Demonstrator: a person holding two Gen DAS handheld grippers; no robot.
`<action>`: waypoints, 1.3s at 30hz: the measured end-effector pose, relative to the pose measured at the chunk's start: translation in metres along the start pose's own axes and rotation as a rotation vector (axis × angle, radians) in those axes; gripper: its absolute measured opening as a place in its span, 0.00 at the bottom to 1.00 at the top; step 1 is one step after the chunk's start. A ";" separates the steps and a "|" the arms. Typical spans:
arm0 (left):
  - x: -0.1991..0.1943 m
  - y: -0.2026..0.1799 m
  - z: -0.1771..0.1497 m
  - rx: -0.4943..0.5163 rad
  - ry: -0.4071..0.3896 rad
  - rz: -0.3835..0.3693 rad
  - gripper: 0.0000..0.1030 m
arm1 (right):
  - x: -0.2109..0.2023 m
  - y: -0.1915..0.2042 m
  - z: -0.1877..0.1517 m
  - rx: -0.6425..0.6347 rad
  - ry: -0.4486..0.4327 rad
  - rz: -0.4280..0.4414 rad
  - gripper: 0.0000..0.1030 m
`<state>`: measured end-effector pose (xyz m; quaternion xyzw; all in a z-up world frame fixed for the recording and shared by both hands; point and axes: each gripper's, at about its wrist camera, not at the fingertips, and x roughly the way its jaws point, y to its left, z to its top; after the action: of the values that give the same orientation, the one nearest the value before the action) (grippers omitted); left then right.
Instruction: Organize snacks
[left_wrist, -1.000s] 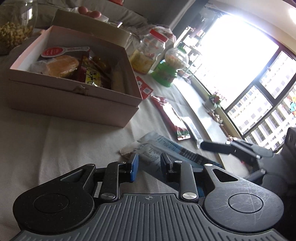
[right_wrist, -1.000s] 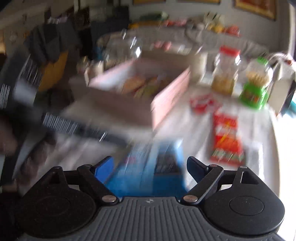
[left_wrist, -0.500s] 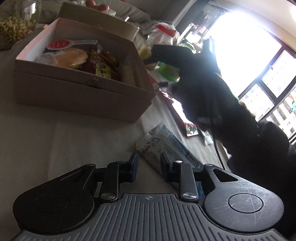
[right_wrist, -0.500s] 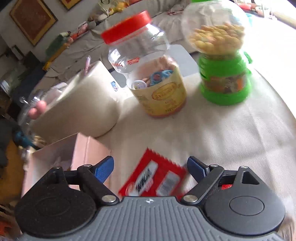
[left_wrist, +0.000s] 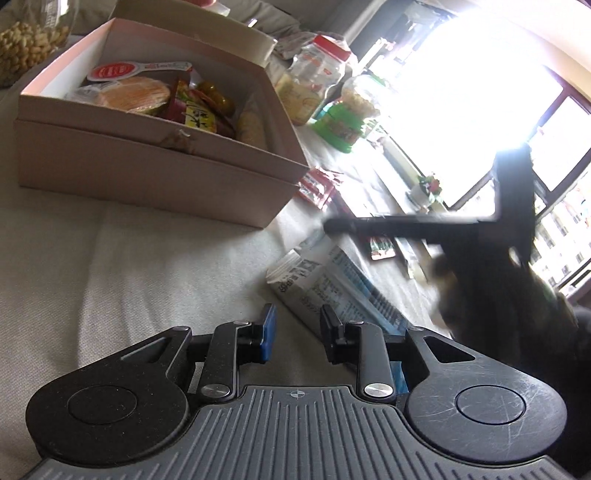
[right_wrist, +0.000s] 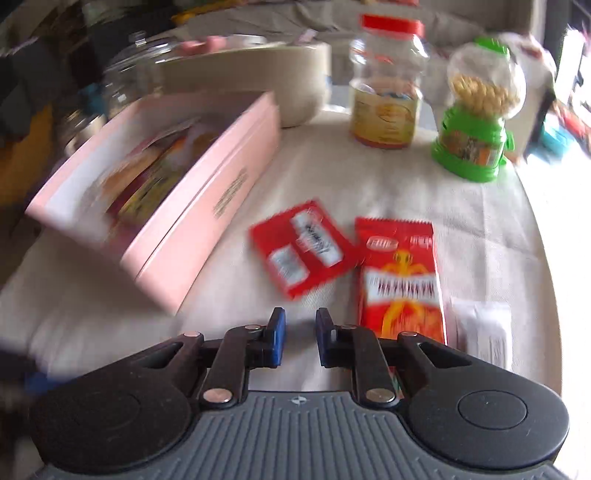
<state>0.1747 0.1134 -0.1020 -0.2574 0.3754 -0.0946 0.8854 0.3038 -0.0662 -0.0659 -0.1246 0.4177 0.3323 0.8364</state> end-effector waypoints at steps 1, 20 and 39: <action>0.000 -0.002 0.001 0.005 -0.002 0.004 0.29 | -0.006 0.004 -0.005 -0.021 -0.007 0.003 0.17; -0.007 -0.005 -0.003 0.051 0.014 -0.027 0.28 | 0.018 -0.009 0.014 -0.073 -0.119 0.073 0.52; -0.016 -0.049 -0.005 0.107 0.037 -0.051 0.28 | -0.108 0.018 -0.132 0.120 -0.289 -0.057 0.75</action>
<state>0.1613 0.0753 -0.0696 -0.2175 0.3792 -0.1418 0.8881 0.1644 -0.1659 -0.0624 -0.0372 0.3081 0.2972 0.9030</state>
